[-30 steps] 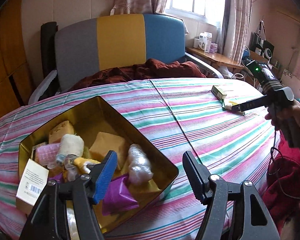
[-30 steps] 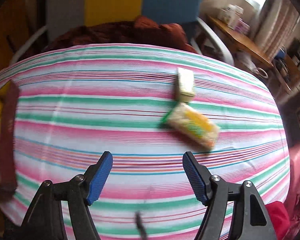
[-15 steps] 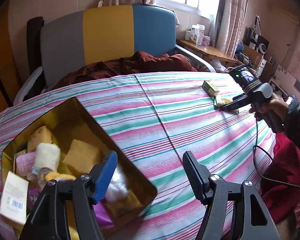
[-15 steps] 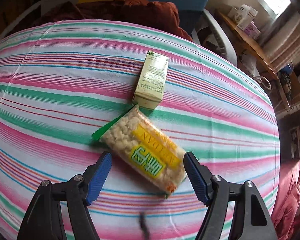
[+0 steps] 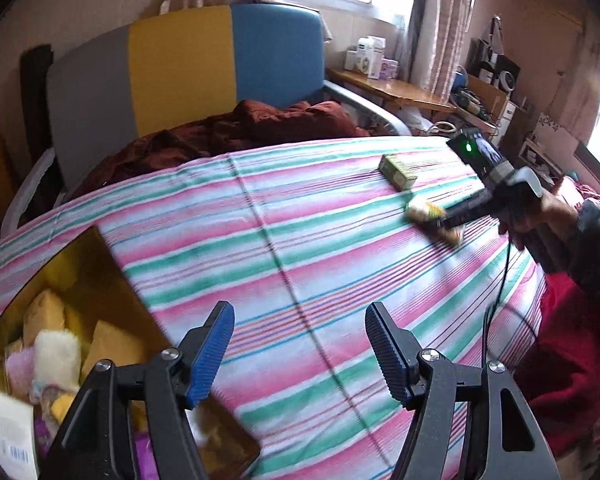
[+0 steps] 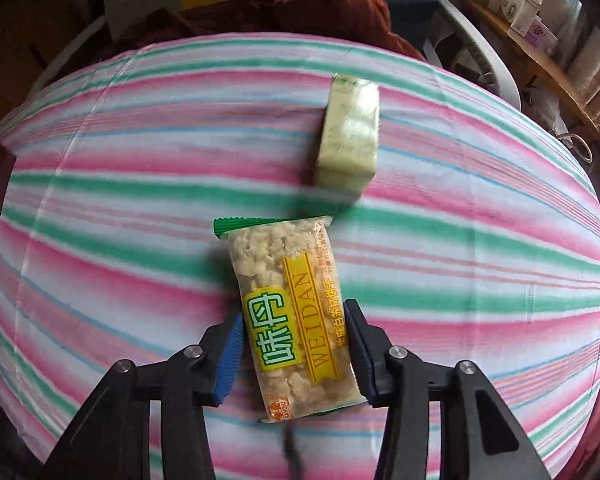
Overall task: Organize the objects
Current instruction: 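Move both grippers back to the green box and rice-cracker bag, then grasp the green-and-cream box with left gripper while right gripper grasps WEIDAN bag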
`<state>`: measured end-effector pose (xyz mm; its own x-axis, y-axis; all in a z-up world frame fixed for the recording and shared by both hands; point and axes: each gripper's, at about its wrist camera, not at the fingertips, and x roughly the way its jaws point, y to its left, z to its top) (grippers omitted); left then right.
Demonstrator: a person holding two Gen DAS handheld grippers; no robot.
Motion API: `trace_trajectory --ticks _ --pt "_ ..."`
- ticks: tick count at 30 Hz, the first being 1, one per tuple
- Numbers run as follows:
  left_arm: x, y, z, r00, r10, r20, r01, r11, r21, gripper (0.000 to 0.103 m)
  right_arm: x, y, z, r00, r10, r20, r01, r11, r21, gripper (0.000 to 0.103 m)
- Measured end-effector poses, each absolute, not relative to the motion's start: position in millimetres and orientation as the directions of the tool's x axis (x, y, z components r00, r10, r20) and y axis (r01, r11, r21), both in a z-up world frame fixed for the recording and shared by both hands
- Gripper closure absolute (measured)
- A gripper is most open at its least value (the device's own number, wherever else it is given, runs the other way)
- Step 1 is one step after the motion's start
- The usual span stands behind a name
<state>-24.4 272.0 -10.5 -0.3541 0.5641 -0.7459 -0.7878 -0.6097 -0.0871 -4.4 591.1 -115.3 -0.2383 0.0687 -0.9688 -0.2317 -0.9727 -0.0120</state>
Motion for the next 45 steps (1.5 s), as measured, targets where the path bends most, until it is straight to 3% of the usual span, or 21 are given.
trace_trajectory --ticks 9,19,29,36,39,40,41,45 --pt "-49 352 -8 -0.277 0.574 -0.771 -0.815 -0.565 -0.128 0.031 44 601 -113 -0.233 0.136 -0.963 -0.414 -0.91 -0.028 0.056" --pt "-83 473 -29 -0.126 0.56 -0.819 -0.827 -0.515 -0.225 0.032 43 602 -112 -0.243 0.152 -0.958 -0.394 -0.918 -0.046 0.055" --pt "-101 583 -47 -0.073 0.558 -0.827 -0.832 -0.491 -0.258 0.033 38 592 -115 -0.237 0.178 -0.955 -0.371 -0.925 -0.08 0.055" --pt "-118 640 -84 -0.071 0.476 -0.876 -0.793 -0.56 -0.24 0.033 34 583 -113 -0.236 0.198 -0.951 -0.358 -0.928 -0.104 0.055" --pt "-124 648 -100 -0.101 0.416 -0.904 -0.773 -0.605 -0.192 0.049 35 578 -111 -0.241 0.198 -0.95 -0.355 -0.929 -0.103 0.055" --pt "-123 648 -98 -0.131 0.419 -0.899 -0.783 -0.599 -0.165 0.065 35 577 -111 -0.243 0.197 -0.95 -0.354 -0.93 -0.102 0.055" --pt "-119 646 -97 -0.124 0.425 -0.897 -0.807 -0.569 -0.158 0.073 35 577 -111 -0.245 0.196 -0.949 -0.352 -0.93 -0.101 0.055" --pt "-110 610 -99 -0.145 0.443 -0.884 -0.818 -0.556 -0.144 0.073 35 576 -111 -0.262 0.189 -0.946 -0.342 -0.935 -0.092 0.055"
